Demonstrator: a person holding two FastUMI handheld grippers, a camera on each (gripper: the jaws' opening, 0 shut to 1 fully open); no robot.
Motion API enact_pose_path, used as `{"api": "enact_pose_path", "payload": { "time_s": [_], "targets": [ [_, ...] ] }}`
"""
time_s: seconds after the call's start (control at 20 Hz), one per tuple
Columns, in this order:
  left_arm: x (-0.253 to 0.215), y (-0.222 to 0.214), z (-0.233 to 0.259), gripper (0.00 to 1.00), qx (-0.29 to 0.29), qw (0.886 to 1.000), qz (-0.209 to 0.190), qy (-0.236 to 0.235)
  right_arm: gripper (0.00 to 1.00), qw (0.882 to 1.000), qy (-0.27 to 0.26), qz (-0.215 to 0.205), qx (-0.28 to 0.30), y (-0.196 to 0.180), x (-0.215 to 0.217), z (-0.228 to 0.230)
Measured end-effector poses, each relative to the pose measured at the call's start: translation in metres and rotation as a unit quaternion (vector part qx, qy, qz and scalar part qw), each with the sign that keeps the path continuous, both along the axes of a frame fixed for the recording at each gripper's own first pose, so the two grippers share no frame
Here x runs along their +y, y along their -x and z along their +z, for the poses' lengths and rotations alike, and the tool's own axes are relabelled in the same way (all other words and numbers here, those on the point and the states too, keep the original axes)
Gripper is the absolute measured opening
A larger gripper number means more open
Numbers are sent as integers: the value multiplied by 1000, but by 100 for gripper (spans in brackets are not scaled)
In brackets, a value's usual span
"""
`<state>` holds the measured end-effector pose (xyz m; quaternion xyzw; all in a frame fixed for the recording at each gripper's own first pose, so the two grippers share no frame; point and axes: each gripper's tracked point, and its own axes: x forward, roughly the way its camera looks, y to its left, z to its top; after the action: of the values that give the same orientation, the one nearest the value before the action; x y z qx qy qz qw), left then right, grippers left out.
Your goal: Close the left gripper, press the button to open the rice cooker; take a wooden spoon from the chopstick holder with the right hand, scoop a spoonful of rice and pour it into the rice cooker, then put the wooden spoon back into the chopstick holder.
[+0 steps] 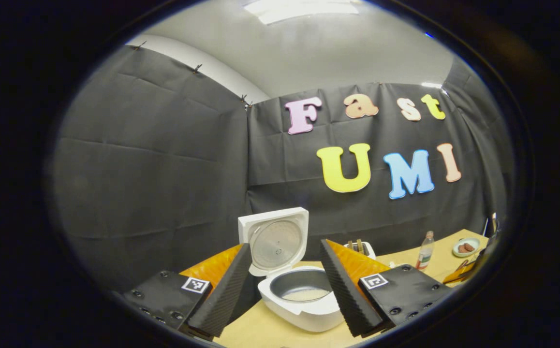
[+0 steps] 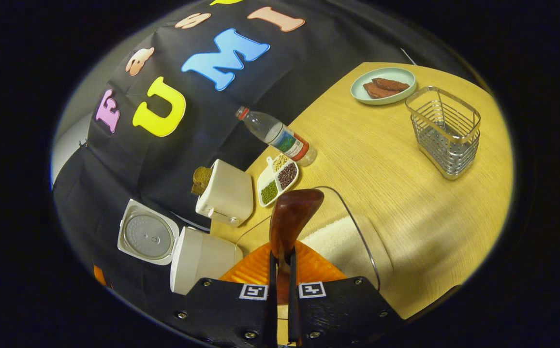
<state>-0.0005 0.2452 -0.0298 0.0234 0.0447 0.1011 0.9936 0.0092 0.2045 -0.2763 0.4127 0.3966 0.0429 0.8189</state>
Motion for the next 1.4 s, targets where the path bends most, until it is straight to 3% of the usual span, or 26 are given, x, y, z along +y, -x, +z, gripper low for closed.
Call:
{"api": "enact_pose_path", "payload": {
  "time_s": [0.35, 0.55, 1.15, 1.2, 1.25, 1.3, 1.4],
  "targets": [
    [-4, 2, -4, 98, -3, 1000, 1, 12, 9, 997, -71, -32, -26, -31, -17, 53],
    [4, 5, -11, 98, 0, 1000, 11, 24, 9, 993, -107, -29, -42, -43, -9, 87],
    [54, 30, -34, 97, 17, 997, 66, 37, 9, 986, -130, 50, -94, -94, 90, 151],
    [58, 35, -35, 91, 17, 997, 72, 36, 9, 985, -133, 58, -96, -96, 101, 153],
    [63, 38, -35, 97, 17, 996, 78, 34, 13, 984, -134, 65, -97, -98, 111, 154],
    [68, 43, -37, 100, 18, 996, 84, 32, 8, 983, -134, 71, -98, -100, 121, 156],
    [77, 53, -36, 100, 19, 995, 94, 30, 9, 983, -130, 82, -103, -105, 140, 158]
  ]
}}
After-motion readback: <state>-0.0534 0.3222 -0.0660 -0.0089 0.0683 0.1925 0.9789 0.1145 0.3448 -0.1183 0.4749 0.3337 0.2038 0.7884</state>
